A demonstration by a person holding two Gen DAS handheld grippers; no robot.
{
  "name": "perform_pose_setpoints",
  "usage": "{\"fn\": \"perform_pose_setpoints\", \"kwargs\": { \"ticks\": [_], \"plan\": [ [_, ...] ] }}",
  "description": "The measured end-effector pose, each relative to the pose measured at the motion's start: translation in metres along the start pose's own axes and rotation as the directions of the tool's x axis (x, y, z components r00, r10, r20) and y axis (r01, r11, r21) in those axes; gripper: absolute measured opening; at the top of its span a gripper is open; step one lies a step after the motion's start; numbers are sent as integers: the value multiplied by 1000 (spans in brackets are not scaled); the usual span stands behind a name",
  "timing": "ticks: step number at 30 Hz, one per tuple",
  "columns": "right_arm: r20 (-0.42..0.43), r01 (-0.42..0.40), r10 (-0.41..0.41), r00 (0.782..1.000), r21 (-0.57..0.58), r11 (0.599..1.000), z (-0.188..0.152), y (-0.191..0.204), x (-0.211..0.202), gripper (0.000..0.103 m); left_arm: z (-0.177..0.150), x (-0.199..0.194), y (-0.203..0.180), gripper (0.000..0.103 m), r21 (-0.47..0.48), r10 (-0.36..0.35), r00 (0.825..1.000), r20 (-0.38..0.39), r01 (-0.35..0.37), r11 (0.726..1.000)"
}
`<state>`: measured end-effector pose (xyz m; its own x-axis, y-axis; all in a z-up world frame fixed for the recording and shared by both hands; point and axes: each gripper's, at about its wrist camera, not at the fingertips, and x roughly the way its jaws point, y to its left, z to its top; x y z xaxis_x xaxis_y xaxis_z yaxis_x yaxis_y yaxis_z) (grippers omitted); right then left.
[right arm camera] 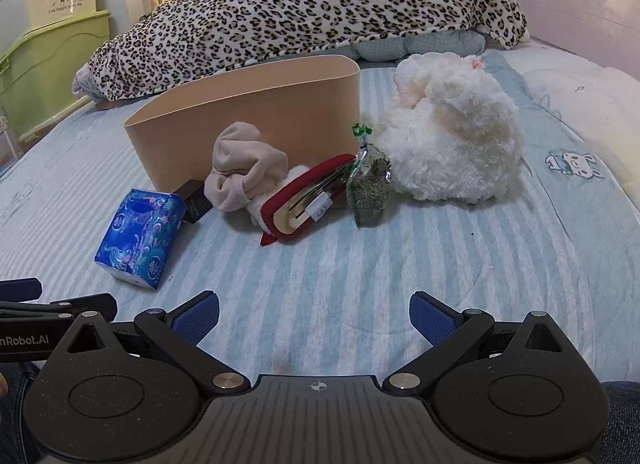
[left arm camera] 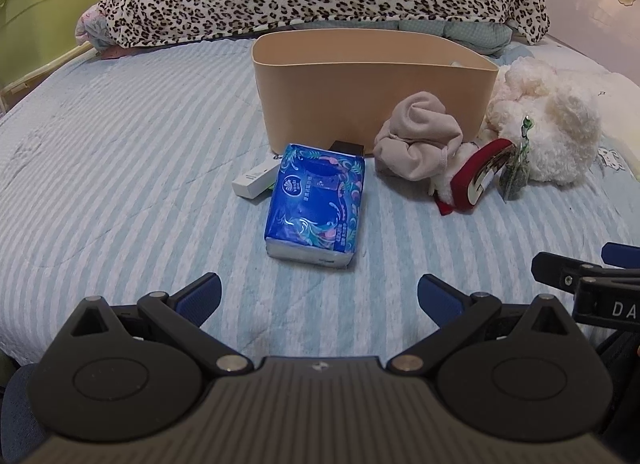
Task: Organize objects
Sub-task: 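Move both tools toward the blue tissue pack and herb bag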
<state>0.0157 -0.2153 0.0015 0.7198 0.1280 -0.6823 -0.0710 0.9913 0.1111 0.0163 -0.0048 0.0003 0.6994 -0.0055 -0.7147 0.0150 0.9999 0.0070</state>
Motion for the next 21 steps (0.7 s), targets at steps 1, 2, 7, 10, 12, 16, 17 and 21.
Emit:
{"fn": "perform_pose_setpoints", "kwargs": {
  "ticks": [1,2,7,10,12,16,17,21],
  "plan": [
    [0,0,0,1000,0,1000,0,0,0,103,1,1,0,103,1,1,1000,1,-1,1000],
    [1,0,0,1000,-4,1000,1,-1,0,103,2,2,-1,103,2,2,1000,2,-2,1000],
    [0,-12,12,1000,-3,1000,12,-7,4,103,9,11,-1,103,-3,9,1000,2,-9,1000],
    [2,-11,11,1000,-18,1000,22,-10,10,102,13,18,-1,103,-2,22,1000,2,-22,1000],
    [5,-6,6,1000,-35,999,29,-11,15,101,15,24,0,103,2,36,999,1,-36,999],
    [4,-10,10,1000,-49,999,43,-16,27,95,21,39,3,103,0,56,998,-9,-56,998],
    [1,-15,15,1000,-50,999,46,-18,31,94,22,42,5,103,-1,57,998,-12,-57,998],
    [-20,-13,12,1000,-76,997,57,-24,48,89,26,57,6,103,11,66,997,-31,-66,998]
  ]
}}
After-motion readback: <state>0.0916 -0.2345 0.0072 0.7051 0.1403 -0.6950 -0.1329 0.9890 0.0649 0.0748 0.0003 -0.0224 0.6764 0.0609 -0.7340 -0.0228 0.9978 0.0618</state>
